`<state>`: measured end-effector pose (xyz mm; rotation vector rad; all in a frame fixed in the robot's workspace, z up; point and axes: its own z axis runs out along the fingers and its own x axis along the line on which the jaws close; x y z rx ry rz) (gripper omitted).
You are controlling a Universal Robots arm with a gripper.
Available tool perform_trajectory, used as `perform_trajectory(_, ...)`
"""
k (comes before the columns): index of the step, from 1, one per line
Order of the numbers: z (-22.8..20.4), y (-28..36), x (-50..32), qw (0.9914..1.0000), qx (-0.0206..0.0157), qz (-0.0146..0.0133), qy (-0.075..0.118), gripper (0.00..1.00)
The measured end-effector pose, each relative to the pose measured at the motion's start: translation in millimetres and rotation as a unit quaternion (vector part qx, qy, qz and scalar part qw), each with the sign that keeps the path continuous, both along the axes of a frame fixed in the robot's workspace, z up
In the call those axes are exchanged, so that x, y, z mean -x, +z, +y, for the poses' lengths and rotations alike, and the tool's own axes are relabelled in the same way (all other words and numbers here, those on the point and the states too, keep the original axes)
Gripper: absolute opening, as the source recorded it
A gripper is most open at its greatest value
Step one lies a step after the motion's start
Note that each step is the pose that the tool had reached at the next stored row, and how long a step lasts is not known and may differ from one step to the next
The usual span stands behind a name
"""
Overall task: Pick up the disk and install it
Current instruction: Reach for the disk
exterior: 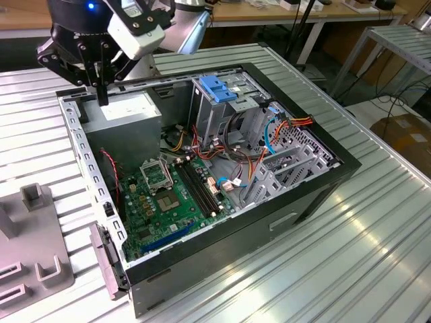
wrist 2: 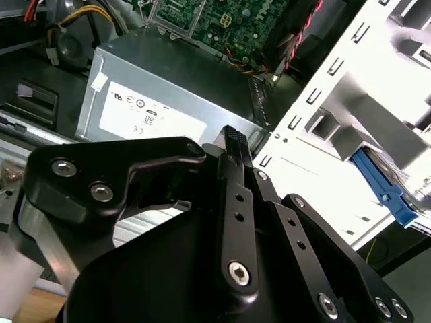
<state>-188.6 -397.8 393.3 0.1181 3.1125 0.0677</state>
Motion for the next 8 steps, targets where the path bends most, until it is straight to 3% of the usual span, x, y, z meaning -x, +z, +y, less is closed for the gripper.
perform_trajectory(3,1.3,0.0,8.1,1.00000,0.0000,0.0006,0.000,0.11)
perform_trajectory(8,2.2,0.0,19.5,0.99994,0.0002,0.0108,0.000,0.11)
